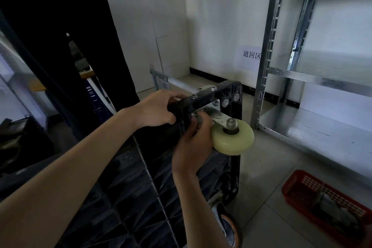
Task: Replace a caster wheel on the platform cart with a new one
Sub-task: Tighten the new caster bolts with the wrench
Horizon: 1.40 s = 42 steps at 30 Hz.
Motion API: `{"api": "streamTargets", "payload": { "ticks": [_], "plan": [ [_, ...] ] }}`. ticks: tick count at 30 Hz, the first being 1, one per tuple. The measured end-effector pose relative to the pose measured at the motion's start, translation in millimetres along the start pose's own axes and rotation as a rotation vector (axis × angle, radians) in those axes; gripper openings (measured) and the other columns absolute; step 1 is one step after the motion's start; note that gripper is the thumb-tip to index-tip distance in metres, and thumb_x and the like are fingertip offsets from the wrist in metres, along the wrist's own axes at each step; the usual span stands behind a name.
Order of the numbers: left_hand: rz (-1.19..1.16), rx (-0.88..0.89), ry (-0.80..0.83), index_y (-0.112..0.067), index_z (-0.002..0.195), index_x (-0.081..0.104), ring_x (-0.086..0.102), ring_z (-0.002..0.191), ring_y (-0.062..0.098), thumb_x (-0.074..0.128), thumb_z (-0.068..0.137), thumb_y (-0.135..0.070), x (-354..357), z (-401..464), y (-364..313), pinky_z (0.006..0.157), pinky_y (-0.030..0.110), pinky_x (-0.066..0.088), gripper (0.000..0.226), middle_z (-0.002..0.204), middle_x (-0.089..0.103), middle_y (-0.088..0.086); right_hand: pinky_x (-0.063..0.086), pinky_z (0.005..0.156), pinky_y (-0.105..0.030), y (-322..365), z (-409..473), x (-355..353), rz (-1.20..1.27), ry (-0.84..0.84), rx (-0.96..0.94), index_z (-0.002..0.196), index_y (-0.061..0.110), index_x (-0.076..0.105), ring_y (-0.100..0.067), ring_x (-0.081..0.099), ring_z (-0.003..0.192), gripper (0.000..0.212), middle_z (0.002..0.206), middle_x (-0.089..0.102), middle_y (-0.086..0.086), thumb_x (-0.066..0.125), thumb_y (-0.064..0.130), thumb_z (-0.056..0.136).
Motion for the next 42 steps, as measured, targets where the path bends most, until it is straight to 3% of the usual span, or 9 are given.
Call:
{"api": "streamTargets", "payload": {
  "ticks": [5,10,17,23,26,33,38,42],
  "plan": [
    [0.004,0.018,0.001,-0.036,0.118,0.053,0.065,0.099,0.006,0.069,0.077,0.010,0.5,0.0,-2.5,0.089,0.032,0.052,0.063,0.112,0.070,-0.003,0.053,0.068,-0.038,2.0,2.4,3.2,-0.023,-0.016,0.023,0.117,0.030,0.051,-0.012,0.065,0.084,0.017,0.096,0.069,0.009,0.041,0.038,0.105],
    [0.005,-0.006,0.002,-0.034,0.123,0.055,0.064,0.101,0.009,0.070,0.077,0.009,0.2,0.7,0.9,0.090,0.029,0.052,0.065,0.111,0.070,-0.006,0.051,0.073,-0.029,2.3,0.9,-0.6,-0.036,-0.004,-0.033,0.125,0.037,0.050,-0.008,0.065,0.094,0.022,0.105,0.069,0.013,0.039,0.028,0.108],
    [0.033,-0.006,-0.006,-0.025,0.135,0.056,0.067,0.102,0.016,0.070,0.076,0.008,0.5,-2.1,-1.5,0.095,0.037,0.053,0.069,0.113,0.071,-0.003,0.053,0.069,-0.040,2.2,2.5,1.4,-0.064,0.026,0.038,0.118,0.035,0.047,-0.010,0.064,0.087,0.017,0.098,0.067,0.015,0.034,0.038,0.106],
    [0.046,-0.004,0.000,-0.027,0.134,0.056,0.067,0.100,0.013,0.069,0.077,0.008,0.3,-2.8,-3.1,0.093,0.036,0.054,0.068,0.109,0.071,-0.006,0.040,0.059,-0.022,4.4,4.5,0.8,-0.128,0.060,0.040,0.120,0.030,0.046,-0.010,0.061,0.085,0.019,0.100,0.067,0.011,0.034,0.034,0.107],
    [0.043,0.001,-0.010,-0.032,0.128,0.055,0.066,0.102,0.013,0.070,0.077,0.008,0.3,-2.7,-3.3,0.096,0.037,0.052,0.067,0.111,0.071,-0.005,0.035,0.057,-0.022,5.9,3.8,2.3,-0.158,0.060,0.021,0.119,0.028,0.044,-0.012,0.060,0.083,0.018,0.099,0.066,0.009,0.032,0.034,0.107],
    [0.025,0.006,-0.012,-0.037,0.120,0.053,0.065,0.106,0.016,0.070,0.077,0.008,0.6,-2.2,-2.3,0.100,0.041,0.050,0.064,0.115,0.071,-0.001,0.039,0.061,-0.013,8.1,3.8,-3.7,-0.102,0.082,-0.028,0.123,0.025,0.051,-0.003,0.057,0.085,0.019,0.103,0.064,0.013,0.039,0.026,0.108],
    [0.030,-0.001,-0.008,-0.034,0.126,0.056,0.066,0.106,0.015,0.070,0.077,0.007,0.8,-1.5,-0.9,0.098,0.039,0.051,0.066,0.112,0.071,-0.005,0.034,0.065,-0.007,8.6,5.7,-5.1,-0.033,0.125,0.035,0.129,0.018,0.051,0.004,0.043,0.085,0.024,0.092,0.041,0.032,0.043,0.022,0.107],
    [0.039,-0.005,-0.007,-0.030,0.130,0.056,0.066,0.105,0.014,0.071,0.076,0.007,1.4,-0.5,0.2,0.098,0.038,0.052,0.067,0.112,0.071,-0.006,0.035,0.064,-0.002,8.1,7.1,-2.8,-0.035,0.106,0.028,0.129,0.015,0.050,0.010,0.037,0.082,0.025,0.090,0.036,0.035,0.043,0.022,0.106]
  ]
}}
Point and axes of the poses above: each hand's wrist, its own z-axis towards the middle knuckle, its own x-axis out of the palm, y = z × x, the point moved 3 cm from there along z, towards the middle knuckle
